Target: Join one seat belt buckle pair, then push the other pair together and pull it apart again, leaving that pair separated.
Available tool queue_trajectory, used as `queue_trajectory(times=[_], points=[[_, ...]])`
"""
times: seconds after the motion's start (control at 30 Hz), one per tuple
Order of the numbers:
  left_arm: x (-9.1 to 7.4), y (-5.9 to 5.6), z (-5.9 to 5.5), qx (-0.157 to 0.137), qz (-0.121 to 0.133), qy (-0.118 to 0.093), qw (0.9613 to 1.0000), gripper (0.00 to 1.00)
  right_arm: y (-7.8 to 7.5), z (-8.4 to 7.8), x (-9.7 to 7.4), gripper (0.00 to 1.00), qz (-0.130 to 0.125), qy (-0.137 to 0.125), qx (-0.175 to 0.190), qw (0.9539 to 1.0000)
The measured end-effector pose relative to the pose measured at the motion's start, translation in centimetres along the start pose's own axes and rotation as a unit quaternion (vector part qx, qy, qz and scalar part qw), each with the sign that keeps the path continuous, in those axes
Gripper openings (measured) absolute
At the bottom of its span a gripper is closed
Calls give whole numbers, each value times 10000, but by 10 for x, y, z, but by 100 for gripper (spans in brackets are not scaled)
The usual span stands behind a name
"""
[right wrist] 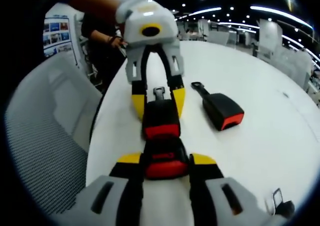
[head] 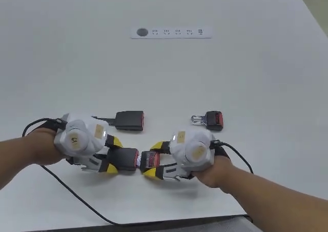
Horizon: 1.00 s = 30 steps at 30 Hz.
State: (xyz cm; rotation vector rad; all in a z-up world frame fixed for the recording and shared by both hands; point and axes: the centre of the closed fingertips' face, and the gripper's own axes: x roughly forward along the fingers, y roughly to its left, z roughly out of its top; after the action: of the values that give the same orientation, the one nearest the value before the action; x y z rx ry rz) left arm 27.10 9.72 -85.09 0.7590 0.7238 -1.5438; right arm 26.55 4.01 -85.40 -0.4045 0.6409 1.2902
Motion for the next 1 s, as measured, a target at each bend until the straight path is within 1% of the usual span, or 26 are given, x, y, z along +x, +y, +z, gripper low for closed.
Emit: queue_trajectory(times=[0.1, 0.13, 0.37, 0.43, 0.6, 0.77, 0.97, 1.0], points=[[0, 0, -1, -39, 26, -57, 10000, 33, 0, -1, 0, 34, 40, -68, -18, 10000], [0, 0, -1, -74, 37, -107, 9999, 33, 0, 0, 0, 34, 54, -94, -8, 9999], [1, 1, -3, -65, 21, -226, 9997, 33, 0, 0, 0, 34, 56, -253, 1, 9997], [2, 2, -5, -78, 22, -260, 9996, 33, 1, 0, 0, 34, 42, -266, -63, 9996], [3, 3, -7, -110, 31, -315, 9994, 33, 1, 1, 0, 34, -15, -275, -178, 9995], [4, 3, -7, -174, 49, -407, 9990, 33, 1, 1, 0, 34, -4, -338, -121, 9994], [2, -1, -1, -193, 81, -479, 9986, 33, 1, 2, 0, 34, 15, -377, -94, 9992], [2, 0, -1, -243, 85, -504, 9984, 33, 1, 2, 0, 34, 13, -395, -76, 9992]])
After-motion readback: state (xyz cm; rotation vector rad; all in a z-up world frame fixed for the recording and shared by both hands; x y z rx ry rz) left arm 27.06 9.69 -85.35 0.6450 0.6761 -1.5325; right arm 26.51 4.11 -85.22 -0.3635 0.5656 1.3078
